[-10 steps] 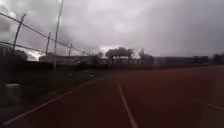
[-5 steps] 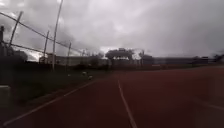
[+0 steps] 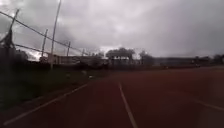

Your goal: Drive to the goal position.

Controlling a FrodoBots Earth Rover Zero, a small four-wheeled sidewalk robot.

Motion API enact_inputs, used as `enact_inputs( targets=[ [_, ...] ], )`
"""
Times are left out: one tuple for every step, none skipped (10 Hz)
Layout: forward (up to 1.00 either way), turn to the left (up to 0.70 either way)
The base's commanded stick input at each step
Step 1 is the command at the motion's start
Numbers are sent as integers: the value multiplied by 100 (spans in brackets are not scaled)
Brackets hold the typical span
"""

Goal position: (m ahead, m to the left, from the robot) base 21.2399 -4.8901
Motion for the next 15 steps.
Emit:
enact_inputs(
  targets=[
    [50,0],
    [50,0],
    [50,0],
    [50,0],
    [50,0],
    [50,0],
    [50,0],
    [50,0],
    [50,0],
    [50,0],
    [50,0],
    [50,0],
    [50,0],
    [50,0],
    [50,0]
  ],
)
